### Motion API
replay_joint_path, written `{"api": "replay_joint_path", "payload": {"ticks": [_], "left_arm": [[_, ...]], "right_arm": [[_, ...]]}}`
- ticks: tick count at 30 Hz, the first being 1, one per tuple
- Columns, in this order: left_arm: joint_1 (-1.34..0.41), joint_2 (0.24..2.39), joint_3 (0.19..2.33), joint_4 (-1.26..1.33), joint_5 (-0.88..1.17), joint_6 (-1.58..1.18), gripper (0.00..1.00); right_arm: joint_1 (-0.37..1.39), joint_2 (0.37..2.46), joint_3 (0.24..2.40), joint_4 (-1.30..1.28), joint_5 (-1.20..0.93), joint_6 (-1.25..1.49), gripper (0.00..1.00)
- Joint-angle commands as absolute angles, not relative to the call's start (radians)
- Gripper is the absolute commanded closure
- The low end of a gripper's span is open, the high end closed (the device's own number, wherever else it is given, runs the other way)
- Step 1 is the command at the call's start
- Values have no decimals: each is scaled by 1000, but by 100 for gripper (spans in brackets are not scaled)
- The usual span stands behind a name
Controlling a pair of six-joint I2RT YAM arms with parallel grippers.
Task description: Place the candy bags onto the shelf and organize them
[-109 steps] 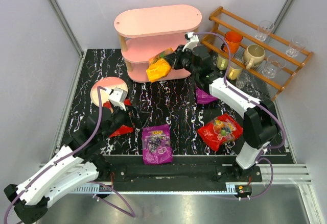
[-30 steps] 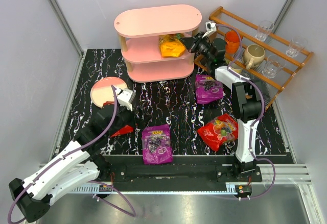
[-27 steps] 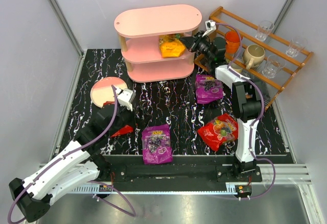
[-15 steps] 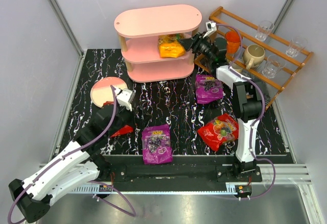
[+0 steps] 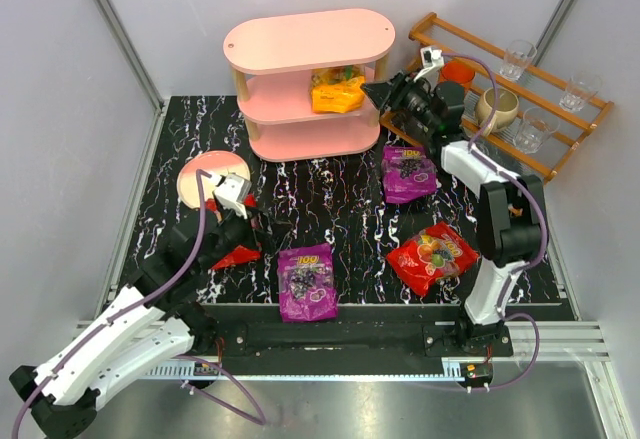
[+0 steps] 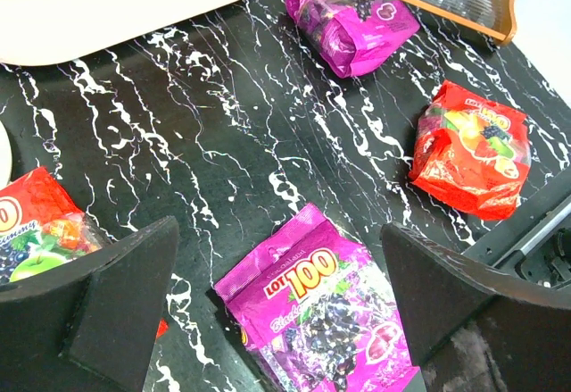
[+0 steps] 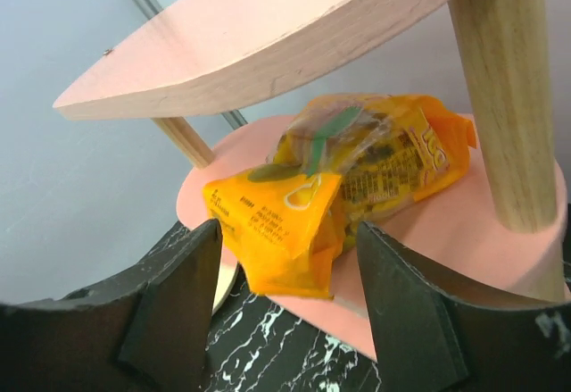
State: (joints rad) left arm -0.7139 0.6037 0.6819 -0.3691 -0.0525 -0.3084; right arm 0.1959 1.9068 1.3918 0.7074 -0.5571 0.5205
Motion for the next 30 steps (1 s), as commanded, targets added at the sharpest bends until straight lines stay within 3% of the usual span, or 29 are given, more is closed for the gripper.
{"api": "replay_joint_path", "payload": {"ticks": [1,7,13,17,30], "left_arm": [[-709,569,729,-380,-60,-334,1],[-709,538,716,-408,-48,-373,1],[-709,517,703,-414,-26,-399,1],[-710,522,703,-414,-12,-402,1],[-710,502,701,-437,-6,-403,1]], "right_arm": [[192,1724,1269,629,-457,492,29],[192,1461,1010,312,-132,572,24],[190,1269,801,121,156,532,7],[166,1310,793,84,155,474,2],[48,1492,762,251,-32,485,2]]}}
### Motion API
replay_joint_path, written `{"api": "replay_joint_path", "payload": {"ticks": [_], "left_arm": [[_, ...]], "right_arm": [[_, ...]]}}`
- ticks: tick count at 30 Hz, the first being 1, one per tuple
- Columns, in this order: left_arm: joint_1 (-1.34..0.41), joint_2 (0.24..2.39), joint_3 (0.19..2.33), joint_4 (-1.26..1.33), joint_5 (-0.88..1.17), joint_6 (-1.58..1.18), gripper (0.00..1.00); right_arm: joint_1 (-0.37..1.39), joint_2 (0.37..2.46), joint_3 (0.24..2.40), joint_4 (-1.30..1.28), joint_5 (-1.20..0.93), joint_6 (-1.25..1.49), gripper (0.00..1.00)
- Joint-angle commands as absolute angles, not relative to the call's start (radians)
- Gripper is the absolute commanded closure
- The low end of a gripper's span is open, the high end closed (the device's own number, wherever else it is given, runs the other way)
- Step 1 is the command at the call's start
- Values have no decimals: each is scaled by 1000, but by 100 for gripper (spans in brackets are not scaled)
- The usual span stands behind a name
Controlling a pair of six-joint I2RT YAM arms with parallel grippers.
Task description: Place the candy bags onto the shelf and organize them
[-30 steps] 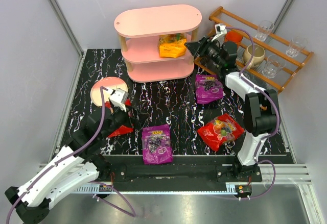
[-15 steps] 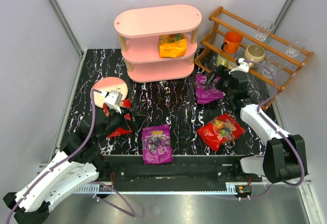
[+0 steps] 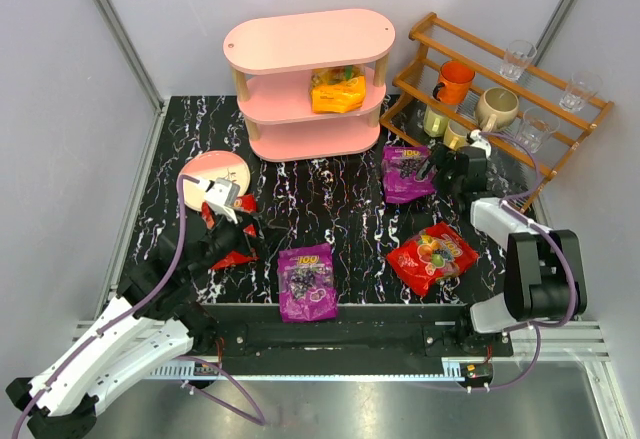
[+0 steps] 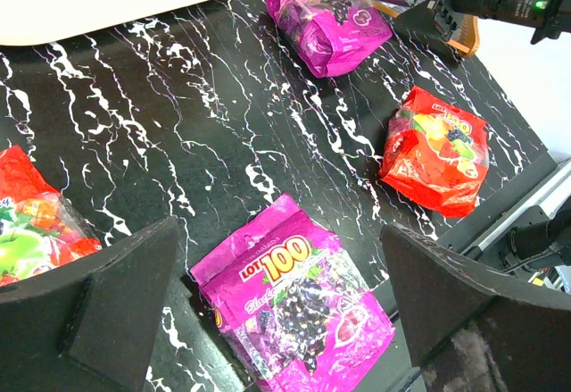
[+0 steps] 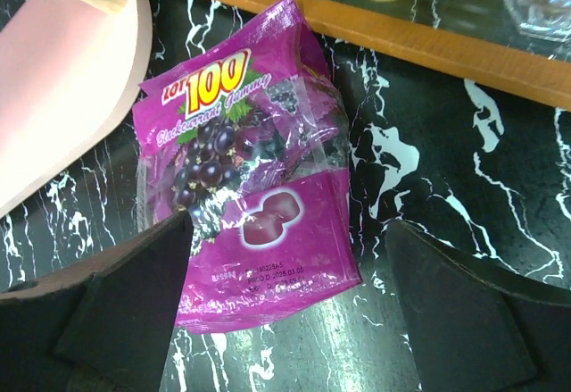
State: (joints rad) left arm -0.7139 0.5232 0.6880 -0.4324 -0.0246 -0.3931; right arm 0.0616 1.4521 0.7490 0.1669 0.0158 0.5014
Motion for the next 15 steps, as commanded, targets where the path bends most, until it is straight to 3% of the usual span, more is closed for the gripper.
{"api": "replay_joint_path", "payload": {"ticks": [1,9,15], "left_arm": [[-710,500,700,-437,-8,-405,1],[-710,485,690,-445,-9,-407,1],[-710,468,681,-452,-9,-411,1]], "right_arm": [[46,1503,761,259,-41,486,2],[38,1598,747,296,-87,522,6],[38,1601,733,321,-112,522,22]]}}
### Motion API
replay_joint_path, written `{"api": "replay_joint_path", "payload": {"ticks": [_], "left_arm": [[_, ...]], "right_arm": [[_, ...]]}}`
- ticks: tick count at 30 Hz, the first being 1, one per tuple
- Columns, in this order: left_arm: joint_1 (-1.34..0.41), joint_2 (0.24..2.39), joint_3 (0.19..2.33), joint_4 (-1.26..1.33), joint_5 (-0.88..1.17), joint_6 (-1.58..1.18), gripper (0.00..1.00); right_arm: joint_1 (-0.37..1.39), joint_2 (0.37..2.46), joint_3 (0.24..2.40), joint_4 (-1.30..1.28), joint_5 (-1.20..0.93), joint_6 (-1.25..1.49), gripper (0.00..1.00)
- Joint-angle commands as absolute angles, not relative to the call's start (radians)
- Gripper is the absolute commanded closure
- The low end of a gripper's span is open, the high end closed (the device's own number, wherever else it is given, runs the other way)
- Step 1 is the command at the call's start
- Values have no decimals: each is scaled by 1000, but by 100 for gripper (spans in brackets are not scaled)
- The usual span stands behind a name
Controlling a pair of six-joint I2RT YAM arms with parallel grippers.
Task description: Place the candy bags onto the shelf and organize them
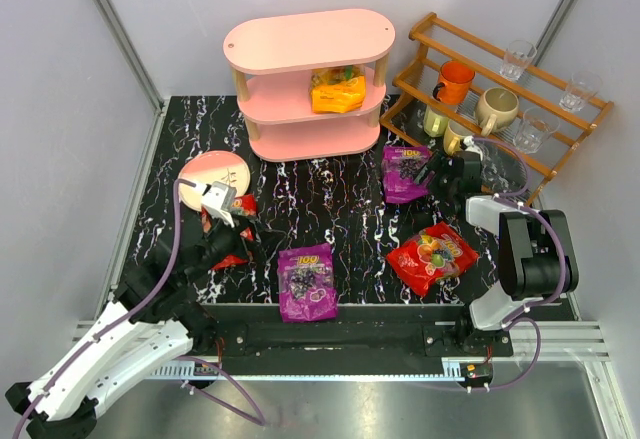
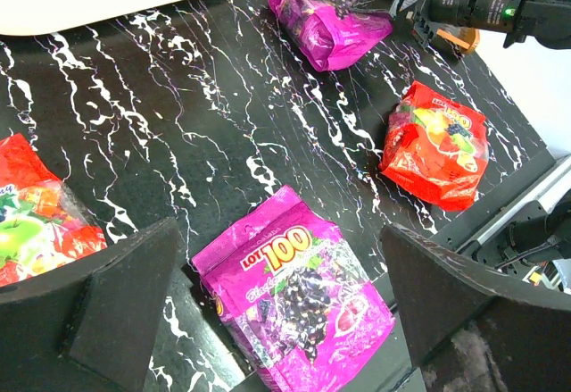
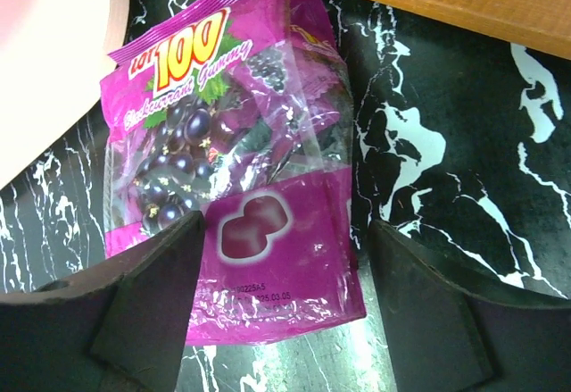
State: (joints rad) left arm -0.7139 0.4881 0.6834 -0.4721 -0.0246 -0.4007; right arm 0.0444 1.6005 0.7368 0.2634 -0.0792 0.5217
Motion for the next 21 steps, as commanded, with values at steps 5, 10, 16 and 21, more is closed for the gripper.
{"api": "replay_joint_path", "payload": {"ticks": [5,10,16,21], "left_arm": [[-710,446,670,-457,-17,-420,1],[-710,434,667,-466,-21,-426,1],[-709,436,658,-469,-28,-436,1],[-710,443,649,-450,-21,-443,1]], "right_arm": [[37,1615,742,319,-130,523,35],[37,1631,752,337,-192,534,97],[37,1556,752,345,-353,465,100],[37,1389,726,289,-359,439,100]]}}
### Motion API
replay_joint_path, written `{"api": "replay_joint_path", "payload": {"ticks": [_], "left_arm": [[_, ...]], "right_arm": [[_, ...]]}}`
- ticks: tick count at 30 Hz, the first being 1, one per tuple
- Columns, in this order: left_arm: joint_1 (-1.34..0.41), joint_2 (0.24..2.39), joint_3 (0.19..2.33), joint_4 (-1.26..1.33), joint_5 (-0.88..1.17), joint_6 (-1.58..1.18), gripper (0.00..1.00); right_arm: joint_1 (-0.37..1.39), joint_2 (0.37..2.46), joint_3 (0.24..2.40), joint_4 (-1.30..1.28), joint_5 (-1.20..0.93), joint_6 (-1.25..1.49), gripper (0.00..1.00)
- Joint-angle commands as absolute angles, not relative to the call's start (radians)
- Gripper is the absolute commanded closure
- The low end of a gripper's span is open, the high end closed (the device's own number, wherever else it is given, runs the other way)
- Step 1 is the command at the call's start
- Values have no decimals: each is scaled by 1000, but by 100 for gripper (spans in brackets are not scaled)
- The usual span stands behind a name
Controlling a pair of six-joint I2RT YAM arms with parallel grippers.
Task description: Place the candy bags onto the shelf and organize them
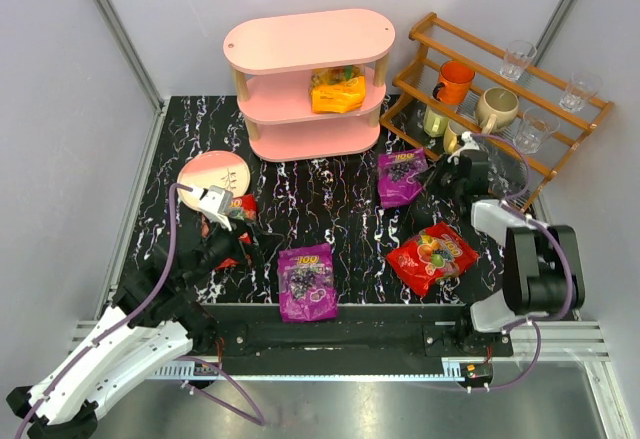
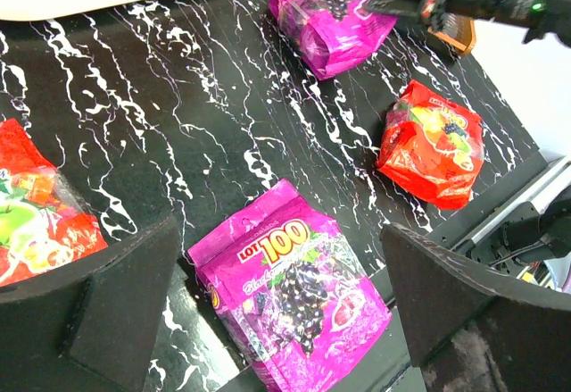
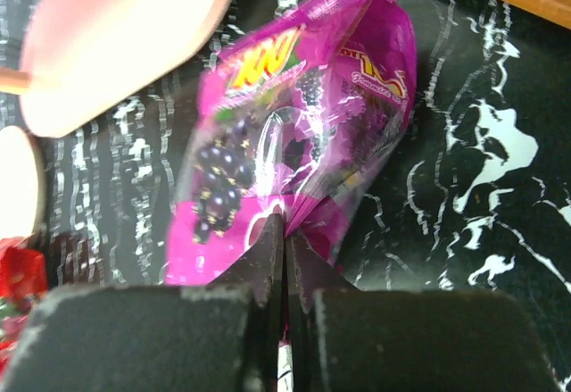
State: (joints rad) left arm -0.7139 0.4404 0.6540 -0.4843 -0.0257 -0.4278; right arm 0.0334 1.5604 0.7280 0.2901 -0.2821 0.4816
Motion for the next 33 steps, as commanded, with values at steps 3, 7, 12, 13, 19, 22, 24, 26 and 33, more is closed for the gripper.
{"api": "replay_joint_path", "payload": {"ticks": [3,7,12,13,19,22,24,26,33], "left_arm": [[-710,451,643,-436,-17,-446,1],[-710,463,638,-420,-9,-454,1],[-710,465,634,-414,-6,-459,1],[-710,463,634,-414,-5,-459,1],[-710,449,618,-423,-11,-465,1],[-709,439,607,-425,-18,-469,1],[-710,434,603,-425,-20,-471,1],[-710,434,601,-428,-21,-471,1],[-709,431,583,-422,-52,-476,1]], "right_arm": [[37,1293,739,239,-386,411,100],[37,1197,775,183,-400,393,100],[37,1157,805,163,-458,391,100],[37,1154,805,161,-466,394,100],[37,1138,824,170,-525,408,100],[38,1144,838,164,-531,408,100],[38,1146,841,167,-538,414,100],[38,1147,845,169,-549,423,100],[60,1138,972,98,-532,420,100]]}}
